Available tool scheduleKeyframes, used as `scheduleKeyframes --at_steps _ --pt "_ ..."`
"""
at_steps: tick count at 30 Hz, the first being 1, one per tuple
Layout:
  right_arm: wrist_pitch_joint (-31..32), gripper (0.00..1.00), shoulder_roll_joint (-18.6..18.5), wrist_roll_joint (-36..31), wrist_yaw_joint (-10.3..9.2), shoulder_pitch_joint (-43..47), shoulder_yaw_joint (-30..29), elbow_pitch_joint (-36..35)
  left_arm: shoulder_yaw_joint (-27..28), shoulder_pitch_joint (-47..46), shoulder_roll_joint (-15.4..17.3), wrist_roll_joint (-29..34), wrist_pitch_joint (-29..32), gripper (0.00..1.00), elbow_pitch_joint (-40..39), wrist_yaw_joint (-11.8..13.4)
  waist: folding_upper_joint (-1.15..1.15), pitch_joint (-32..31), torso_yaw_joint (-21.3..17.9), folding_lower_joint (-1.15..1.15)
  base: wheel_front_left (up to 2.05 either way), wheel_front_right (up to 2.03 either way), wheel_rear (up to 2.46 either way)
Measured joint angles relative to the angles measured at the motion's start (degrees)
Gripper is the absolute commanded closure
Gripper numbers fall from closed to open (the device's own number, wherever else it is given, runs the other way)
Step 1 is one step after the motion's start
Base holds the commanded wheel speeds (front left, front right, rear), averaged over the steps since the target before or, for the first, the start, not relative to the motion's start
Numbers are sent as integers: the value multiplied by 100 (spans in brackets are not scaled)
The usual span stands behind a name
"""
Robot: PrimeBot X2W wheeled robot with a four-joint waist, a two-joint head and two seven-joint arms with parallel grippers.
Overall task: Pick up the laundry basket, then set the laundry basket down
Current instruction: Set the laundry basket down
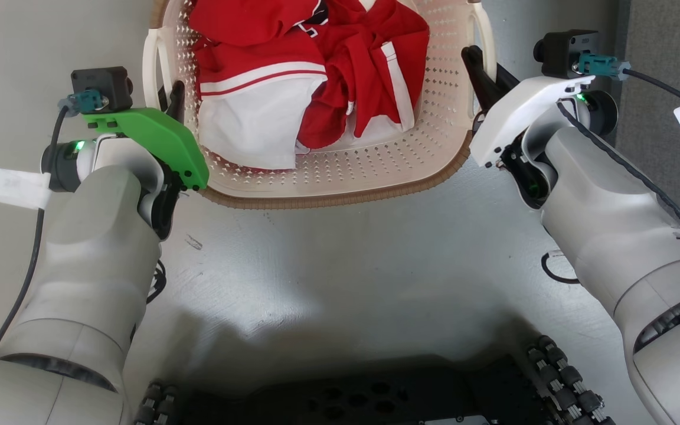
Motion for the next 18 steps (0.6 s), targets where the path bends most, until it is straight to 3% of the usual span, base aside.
scheduleKeyframes --at_steps 9,10,11,12,18 --pt "0 100 11 -1 1 -2 -5 2 -7 -19 -8 -1 12 100 44 -41 0 -10 -2 0 0 0 0" --pt "0 80 11 -15 1 -2 3 2 -42 -21 -8 0 16 100 44 -45 0 -14 -1 0 0 0 0" --pt "1 39 11 -46 1 -2 22 2 -82 -30 -4 1 18 100 42 -52 0 -18 -1 0 0 0 0" --pt "3 0 8 -64 0 -3 66 2 -74 -40 -1 -2 59 0 43 -88 0 -23 -1 0 0 0 0" --pt "60 0 -149 -185 -54 -43 146 4 -88 -51 129 -15 109 0 89 -90 0 -61 8 0 0 0 0"
